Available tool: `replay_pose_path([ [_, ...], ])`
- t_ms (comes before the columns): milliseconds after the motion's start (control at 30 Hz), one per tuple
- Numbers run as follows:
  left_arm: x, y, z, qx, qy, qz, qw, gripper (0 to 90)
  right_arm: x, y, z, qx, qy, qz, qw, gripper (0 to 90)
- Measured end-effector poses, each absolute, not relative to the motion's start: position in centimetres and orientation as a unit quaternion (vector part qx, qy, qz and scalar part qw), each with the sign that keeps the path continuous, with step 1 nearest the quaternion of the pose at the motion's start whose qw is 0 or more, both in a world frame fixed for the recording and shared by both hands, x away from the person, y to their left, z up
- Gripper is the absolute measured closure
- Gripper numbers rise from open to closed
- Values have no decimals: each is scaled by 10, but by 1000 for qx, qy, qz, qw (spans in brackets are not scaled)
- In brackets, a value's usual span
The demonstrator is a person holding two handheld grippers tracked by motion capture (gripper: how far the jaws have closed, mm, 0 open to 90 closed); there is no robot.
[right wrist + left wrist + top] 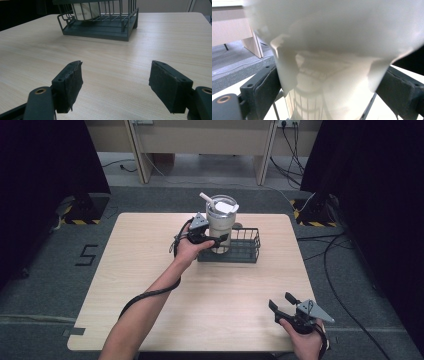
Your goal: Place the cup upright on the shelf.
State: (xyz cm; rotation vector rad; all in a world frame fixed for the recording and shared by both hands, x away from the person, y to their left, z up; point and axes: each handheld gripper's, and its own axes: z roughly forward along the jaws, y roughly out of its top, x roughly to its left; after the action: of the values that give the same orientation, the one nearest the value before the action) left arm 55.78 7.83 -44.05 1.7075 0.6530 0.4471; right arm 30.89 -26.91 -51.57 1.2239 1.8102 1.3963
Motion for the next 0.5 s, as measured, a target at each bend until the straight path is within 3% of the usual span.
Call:
replay_pose_path([
  [500, 547, 97, -436, 734, 272, 198, 590, 140, 309, -269, -516, 454, 673, 517, 272, 270],
])
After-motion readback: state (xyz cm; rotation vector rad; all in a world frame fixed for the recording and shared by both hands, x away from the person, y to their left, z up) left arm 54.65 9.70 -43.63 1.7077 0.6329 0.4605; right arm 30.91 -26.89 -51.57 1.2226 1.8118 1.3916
